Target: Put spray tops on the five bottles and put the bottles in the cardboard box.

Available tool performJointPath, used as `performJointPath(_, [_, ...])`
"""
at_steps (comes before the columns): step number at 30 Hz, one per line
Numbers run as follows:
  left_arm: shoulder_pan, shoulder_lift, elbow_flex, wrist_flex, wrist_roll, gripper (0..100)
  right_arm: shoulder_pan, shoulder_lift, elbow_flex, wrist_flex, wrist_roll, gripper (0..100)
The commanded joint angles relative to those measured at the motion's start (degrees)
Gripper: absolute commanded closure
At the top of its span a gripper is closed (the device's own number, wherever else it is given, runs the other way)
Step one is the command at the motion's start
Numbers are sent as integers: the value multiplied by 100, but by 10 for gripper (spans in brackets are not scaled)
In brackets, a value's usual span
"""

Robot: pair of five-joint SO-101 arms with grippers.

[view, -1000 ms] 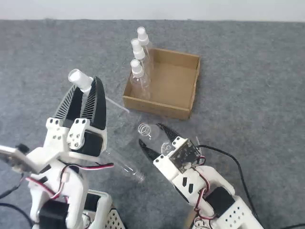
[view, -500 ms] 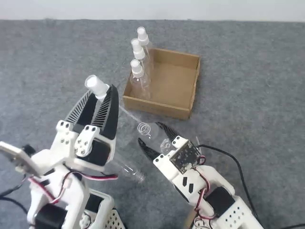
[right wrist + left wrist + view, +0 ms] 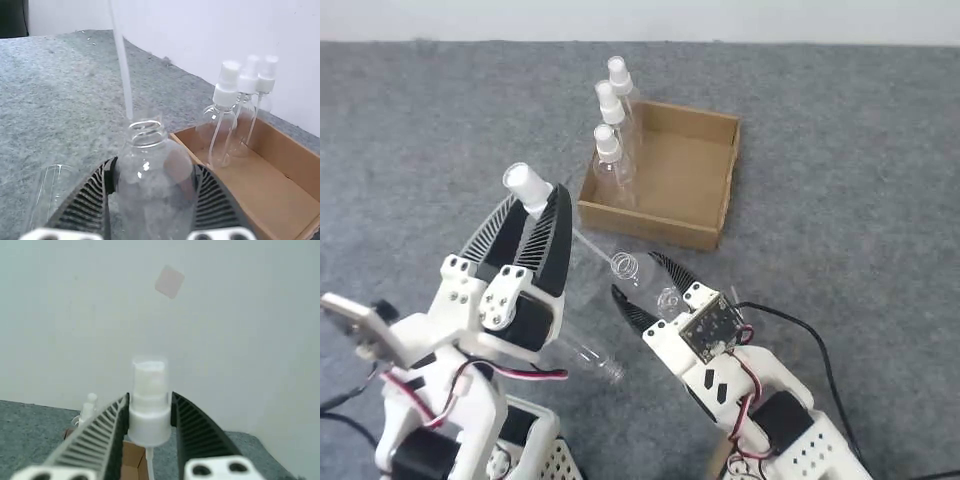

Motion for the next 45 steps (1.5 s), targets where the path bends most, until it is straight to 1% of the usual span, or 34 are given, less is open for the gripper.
performJointPath(1, [44,-62,-40,44,35,987,57,-40,114,-171,105,992])
performJointPath(17, [0,-62,163,62,18,987,48,-40,114,-207,105,992])
performJointPath(20, [0,-62,400,26,9,986,57,-40,114,-330,114,992])
performJointPath(24, [26,-62,620,26,-237,986,57,-40,114,-330,114,992])
performJointPath(32, [0,-62,629,62,-264,985,57,-40,114,-330,114,992])
performJointPath(37, [62,-62,629,44,-712,985,66,-40,114,-268,114,992])
performJointPath(43, [62,-62,681,70,-712,985,66,-40,114,-330,114,992])
performJointPath(45, [202,-62,760,62,-633,986,66,-40,114,-330,114,992])
